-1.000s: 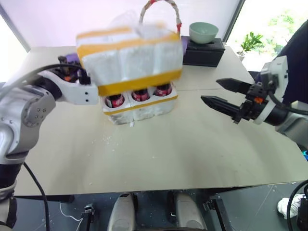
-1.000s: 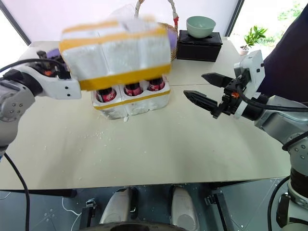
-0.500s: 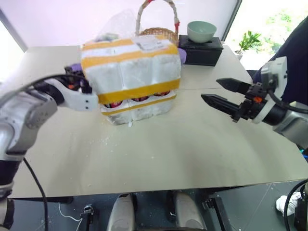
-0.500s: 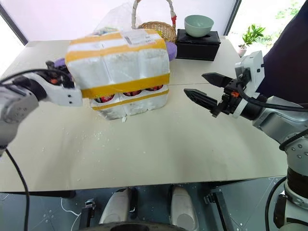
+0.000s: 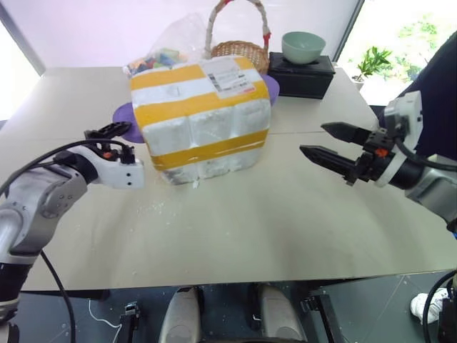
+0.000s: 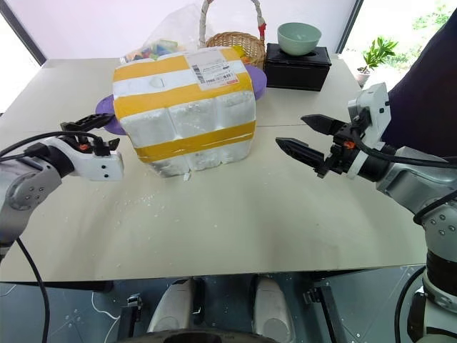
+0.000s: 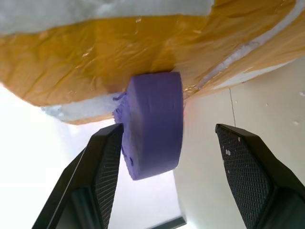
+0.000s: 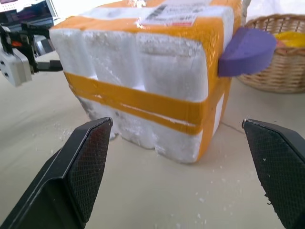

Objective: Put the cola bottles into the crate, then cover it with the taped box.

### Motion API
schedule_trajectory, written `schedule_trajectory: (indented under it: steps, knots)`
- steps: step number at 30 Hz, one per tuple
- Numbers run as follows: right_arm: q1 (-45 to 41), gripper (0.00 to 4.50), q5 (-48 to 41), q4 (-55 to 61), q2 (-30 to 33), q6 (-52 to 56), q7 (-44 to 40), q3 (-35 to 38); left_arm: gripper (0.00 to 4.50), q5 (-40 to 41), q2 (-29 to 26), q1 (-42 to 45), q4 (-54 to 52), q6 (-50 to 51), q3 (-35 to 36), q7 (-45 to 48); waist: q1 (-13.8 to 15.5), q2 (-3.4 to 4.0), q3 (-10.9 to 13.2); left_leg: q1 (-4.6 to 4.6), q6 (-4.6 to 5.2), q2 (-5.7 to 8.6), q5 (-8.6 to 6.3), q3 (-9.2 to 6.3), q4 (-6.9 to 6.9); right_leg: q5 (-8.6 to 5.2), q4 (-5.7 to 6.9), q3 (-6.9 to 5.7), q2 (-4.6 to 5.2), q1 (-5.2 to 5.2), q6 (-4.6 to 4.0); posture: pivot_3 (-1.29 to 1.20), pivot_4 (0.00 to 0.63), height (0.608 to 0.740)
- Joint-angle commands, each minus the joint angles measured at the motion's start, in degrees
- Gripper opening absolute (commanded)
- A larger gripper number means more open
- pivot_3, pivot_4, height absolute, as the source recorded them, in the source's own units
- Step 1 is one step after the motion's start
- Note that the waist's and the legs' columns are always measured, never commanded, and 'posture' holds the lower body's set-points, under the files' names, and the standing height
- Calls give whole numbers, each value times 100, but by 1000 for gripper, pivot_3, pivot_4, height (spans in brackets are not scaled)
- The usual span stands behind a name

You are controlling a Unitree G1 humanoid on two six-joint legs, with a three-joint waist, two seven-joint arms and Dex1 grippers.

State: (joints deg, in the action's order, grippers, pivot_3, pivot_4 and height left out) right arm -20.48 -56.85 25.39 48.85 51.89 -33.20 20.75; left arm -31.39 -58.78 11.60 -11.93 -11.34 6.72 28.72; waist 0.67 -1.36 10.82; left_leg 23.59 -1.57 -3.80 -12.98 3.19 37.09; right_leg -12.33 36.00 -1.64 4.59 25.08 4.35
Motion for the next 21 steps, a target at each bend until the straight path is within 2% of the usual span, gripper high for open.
schedule_trajectory:
  steps: [1,2,3,4,6,7,8,9,11,15,21]
  knots:
    - [81,4500,172,-112,179,-165,-226,146,3176,1033,-46,-424,-139,-307,866,259,-13,1,1,0,0,0,0,2,-1,0,1,0,1,2,0,0,150,740]
    - [113,4500,229,-155,206,-181,-288,136,3176,1296,-14,-547,-146,-337,1045,350,-20,2,1,0,0,-1,0,2,-3,0,0,0,0,3,0,0,150,740]
    - [187,4500,356,-204,269,-240,-404,101,3176,2002,134,-734,-146,-78,1380,659,-13,2,1,0,0,-2,0,3,-4,0,1,0,0,5,0,0,150,740]
    - [261,4500,477,-234,345,-320,-553,62,3176,3072,281,-996,-209,644,1768,1271,-15,2,1,0,0,-2,0,3,-5,-1,1,-1,1,5,-1,0,150,740]
    - [319,4500,609,-280,431,-435,-784,23,3176,5595,442,-1071,-281,3222,2687,2069,-37,3,2,0,0,-4,0,5,-5,-1,1,0,0,8,-2,0,150,740]
    - [303,4500,623,-312,447,-460,-857,15,3176,6668,311,-947,-161,4572,3091,2271,-45,-1,4,0,0,-4,0,4,-4,-3,4,-3,-1,8,-3,0,150,740]
    - [258,4500,643,-353,453,-479,-916,-3,3176,7460,100,-848,25,5414,3446,2581,-55,-4,6,0,0,-5,0,-1,-2,-3,5,-4,-4,9,-3,0,150,740]
    - [198,4500,663,-402,462,-482,-964,-21,3176,7886,-96,-736,287,5782,3773,2896,-55,-6,8,-1,0,-5,0,-8,2,-6,9,-7,-9,8,1,0,150,740]
    - [66,4500,753,-541,498,-525,-1073,-90,3176,8279,-494,-476,779,6261,4078,3224,-42,-7,9,-1,0,-4,0,-16,6,-17,7,-12,-11,5,15,0,150,740]
    - [-287,4500,1046,-954,590,-660,-1333,-315,3176,8482,-1138,13,1523,6743,4055,3530,-19,-5,10,-1,-2,3,-1,-10,6,-23,-1,-11,-1,0,1,0,150,740]
    - [-570,4500,1331,-1355,696,-823,-1760,-465,3176,8264,-1545,-159,1356,6628,3879,4259,-38,-3,12,3,-2,1,-1,-3,-13,-20,0,-11,-2,18,-30,0,150,740]
